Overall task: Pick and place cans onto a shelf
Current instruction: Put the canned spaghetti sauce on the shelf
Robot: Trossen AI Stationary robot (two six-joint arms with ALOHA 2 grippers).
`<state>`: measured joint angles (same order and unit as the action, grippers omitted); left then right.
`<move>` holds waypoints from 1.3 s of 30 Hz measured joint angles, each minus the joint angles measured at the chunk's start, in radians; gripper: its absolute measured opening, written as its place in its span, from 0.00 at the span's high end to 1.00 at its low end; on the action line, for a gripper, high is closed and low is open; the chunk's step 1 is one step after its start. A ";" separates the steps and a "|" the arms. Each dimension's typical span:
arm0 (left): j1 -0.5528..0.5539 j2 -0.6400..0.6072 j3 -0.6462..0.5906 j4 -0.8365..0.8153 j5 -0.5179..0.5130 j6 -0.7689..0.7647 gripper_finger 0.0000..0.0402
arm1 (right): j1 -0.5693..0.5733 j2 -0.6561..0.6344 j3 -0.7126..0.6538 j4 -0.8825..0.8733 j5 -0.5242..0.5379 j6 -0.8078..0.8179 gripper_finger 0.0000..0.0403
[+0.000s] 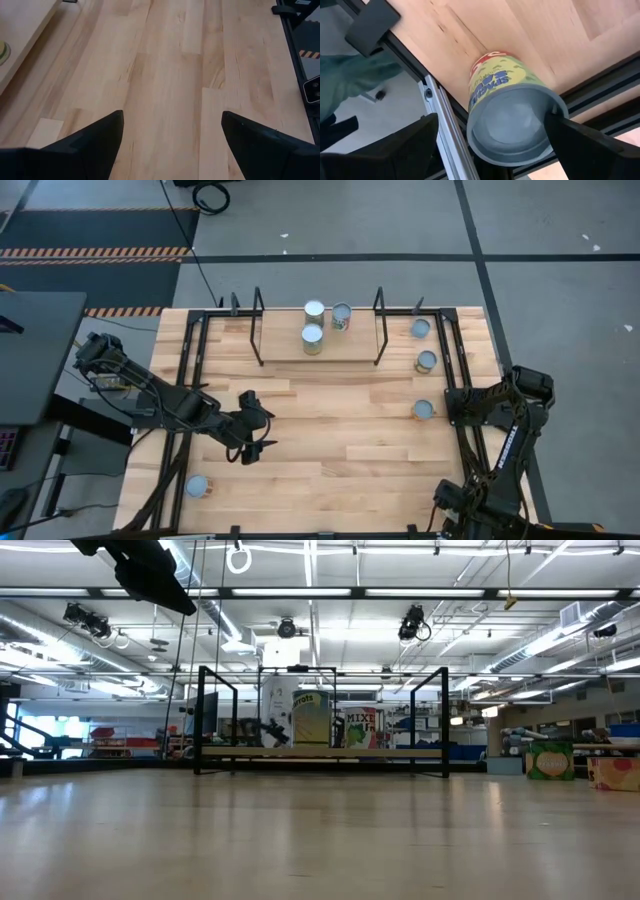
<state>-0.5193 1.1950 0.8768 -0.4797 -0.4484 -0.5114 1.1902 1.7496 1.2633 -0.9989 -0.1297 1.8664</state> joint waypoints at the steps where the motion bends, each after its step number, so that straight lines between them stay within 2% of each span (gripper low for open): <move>1: 0.000 0.000 0.000 0.000 0.000 0.000 0.15 | 0.000 -0.001 0.005 -0.008 0.000 0.000 0.07; 9: 0.000 0.000 0.000 0.002 0.000 0.000 0.15 | 0.011 -0.001 0.101 -0.162 -0.003 0.009 0.08; 14: 0.000 0.000 0.000 0.003 0.000 0.000 0.15 | 0.022 -0.001 0.030 -0.103 -0.040 0.032 0.06; 17: 0.000 0.000 0.000 0.005 0.000 0.000 0.15 | 0.022 0.002 0.004 -0.038 -0.026 0.032 0.06; 27: 0.000 0.000 0.000 0.008 0.000 0.000 0.15 | 0.010 0.000 -0.048 -0.017 -0.024 0.015 0.06; 33: 0.000 0.000 0.000 0.017 0.000 0.000 0.15 | -0.015 0.000 -0.068 -0.014 -0.057 -0.024 0.16; 37: 0.000 0.000 0.000 0.020 0.000 0.000 0.15 | -0.066 0.000 -0.053 -0.036 -0.055 -0.126 0.28; 39: 0.000 0.000 0.000 0.021 0.001 0.000 0.15 | -0.102 0.000 -0.027 -0.071 -0.043 -0.190 0.28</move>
<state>-0.5190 1.1954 0.8772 -0.4591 -0.4478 -0.5116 1.0877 1.7500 1.2365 -1.0703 -0.1730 1.6763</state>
